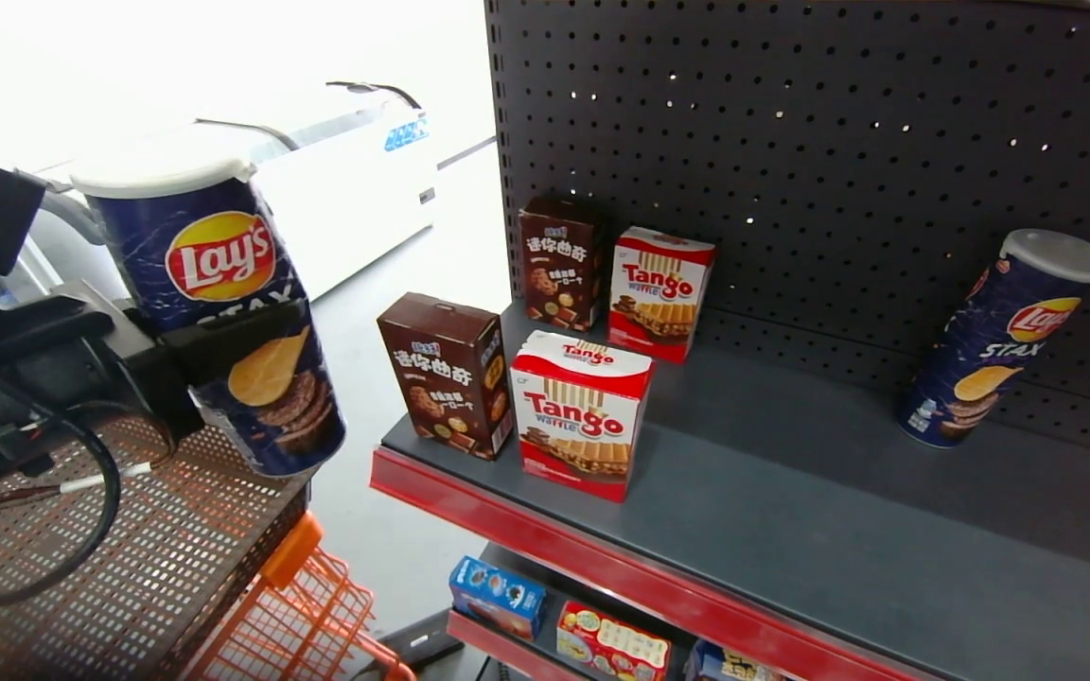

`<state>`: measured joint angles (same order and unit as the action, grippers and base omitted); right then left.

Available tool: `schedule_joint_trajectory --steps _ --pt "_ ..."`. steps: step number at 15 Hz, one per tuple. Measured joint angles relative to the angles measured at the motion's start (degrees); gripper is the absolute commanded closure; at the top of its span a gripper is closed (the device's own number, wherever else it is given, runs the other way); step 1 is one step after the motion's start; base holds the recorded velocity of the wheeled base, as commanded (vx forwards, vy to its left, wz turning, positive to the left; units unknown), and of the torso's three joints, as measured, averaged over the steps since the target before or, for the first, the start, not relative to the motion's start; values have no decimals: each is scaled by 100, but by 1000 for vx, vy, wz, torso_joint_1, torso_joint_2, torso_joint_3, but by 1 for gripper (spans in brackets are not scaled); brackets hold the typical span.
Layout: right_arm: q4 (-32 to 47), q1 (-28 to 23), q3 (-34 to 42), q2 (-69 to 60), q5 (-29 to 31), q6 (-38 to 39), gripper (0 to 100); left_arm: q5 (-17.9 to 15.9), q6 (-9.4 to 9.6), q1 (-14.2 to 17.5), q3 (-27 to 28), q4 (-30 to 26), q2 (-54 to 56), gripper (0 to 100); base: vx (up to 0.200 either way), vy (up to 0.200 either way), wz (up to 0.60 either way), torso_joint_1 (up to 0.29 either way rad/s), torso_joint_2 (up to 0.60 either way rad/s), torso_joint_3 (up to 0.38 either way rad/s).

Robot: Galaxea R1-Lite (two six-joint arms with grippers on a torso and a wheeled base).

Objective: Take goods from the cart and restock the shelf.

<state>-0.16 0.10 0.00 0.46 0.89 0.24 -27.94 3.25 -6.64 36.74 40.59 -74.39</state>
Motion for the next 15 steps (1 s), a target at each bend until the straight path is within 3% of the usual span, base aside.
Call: schedule_joint_trajectory --steps 3,7,10,15 --pt "2 -2 0 0 0 2 0 -444 0 -322 -85 -241 38 100 0 0 0 0 0 0" --pt "2 -5 0 0 0 2 0 -539 -4 -741 -98 -636 176 100 0 0 0 0 0 0" --pt "2 0 0 0 -2 0 0 -774 -24 -1201 -65 -630 215 100 0 0 -600 4 1 1" --pt "0 0 0 0 -2 0 0 -898 -26 -1382 -72 -602 223 100 0 0 -600 3 4 1"
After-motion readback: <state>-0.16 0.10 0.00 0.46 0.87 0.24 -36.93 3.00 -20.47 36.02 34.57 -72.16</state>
